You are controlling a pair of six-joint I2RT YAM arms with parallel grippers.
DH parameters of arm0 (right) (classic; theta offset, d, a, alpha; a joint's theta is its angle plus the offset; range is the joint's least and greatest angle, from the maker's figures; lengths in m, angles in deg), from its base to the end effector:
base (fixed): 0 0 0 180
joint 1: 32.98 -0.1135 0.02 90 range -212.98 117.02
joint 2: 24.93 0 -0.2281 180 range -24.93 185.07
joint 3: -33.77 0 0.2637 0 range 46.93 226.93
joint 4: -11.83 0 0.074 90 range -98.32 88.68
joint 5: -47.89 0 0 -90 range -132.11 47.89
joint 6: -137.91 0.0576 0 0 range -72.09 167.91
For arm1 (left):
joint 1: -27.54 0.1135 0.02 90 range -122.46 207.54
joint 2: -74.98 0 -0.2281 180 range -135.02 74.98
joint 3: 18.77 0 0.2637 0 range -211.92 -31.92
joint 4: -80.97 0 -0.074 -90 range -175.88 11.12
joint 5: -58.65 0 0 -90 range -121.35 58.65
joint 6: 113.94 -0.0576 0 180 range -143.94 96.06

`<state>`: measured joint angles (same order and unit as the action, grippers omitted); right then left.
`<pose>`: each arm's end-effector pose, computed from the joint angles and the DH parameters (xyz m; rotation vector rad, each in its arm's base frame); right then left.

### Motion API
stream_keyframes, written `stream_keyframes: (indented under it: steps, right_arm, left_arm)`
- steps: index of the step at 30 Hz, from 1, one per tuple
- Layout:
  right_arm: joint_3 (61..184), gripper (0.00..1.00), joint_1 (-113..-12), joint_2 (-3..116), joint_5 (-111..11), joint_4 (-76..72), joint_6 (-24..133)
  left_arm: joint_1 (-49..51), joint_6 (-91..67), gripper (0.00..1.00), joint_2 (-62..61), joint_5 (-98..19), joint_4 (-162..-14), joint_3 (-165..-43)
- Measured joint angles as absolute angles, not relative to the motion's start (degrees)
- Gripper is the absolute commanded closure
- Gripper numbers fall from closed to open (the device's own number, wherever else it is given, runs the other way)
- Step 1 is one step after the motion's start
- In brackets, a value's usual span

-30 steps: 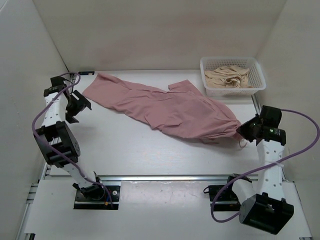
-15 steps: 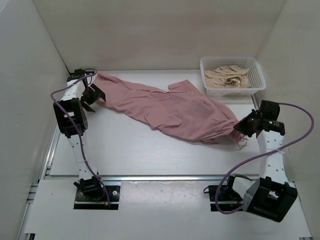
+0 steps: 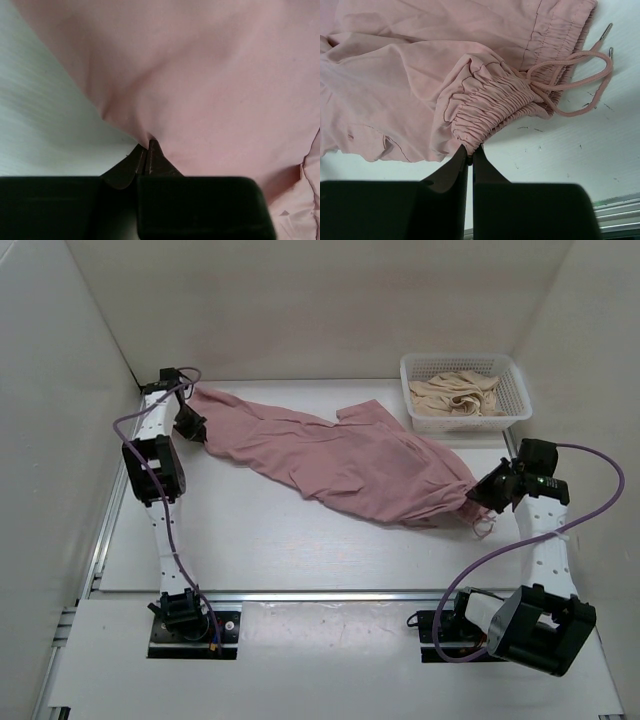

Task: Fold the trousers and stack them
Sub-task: Flatten the trousers out

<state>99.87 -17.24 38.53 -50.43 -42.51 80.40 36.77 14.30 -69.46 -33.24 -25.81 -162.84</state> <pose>0.2551 -0.0632 0.2269 0.9576 2.2929 0.3044 0.5002 0.0794 0.1182 -1.1485 2.6289 -0.1494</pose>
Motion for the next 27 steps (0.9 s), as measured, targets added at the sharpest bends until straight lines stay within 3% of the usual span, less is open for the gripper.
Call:
stream_keyframes:
  steps: [9, 14, 18, 22, 27]
  right_arm:
    - [109.93, 1.0, -17.24, 38.95, -50.1, -44.35, 81.69]
    - [137.71, 1.0, -17.28, 52.76, -53.25, -45.64, 84.27]
    - [150.3, 1.0, -17.24, 54.81, -53.12, -44.0, 85.03]
    - [144.66, 1.0, -17.26, 44.13, -51.52, -44.81, 85.14]
    - [121.32, 1.0, -17.41, 25.13, -47.94, -48.0, 88.55]
  left_arm:
    - [42.76, 11.76, 0.9, -53.62, -36.67, -23.88, -157.87]
    - [45.32, 11.35, 0.9, -49.97, -41.37, -22.14, -175.84]
    - [46.98, 11.31, 0.9, -40.29, -46.42, -23.14, -173.68]
    - [52.03, 10.91, 0.9, -28.94, -49.61, -24.17, -163.38]
    - [57.67, 9.1, 0.9, -18.91, -49.96, -25.7, -145.98]
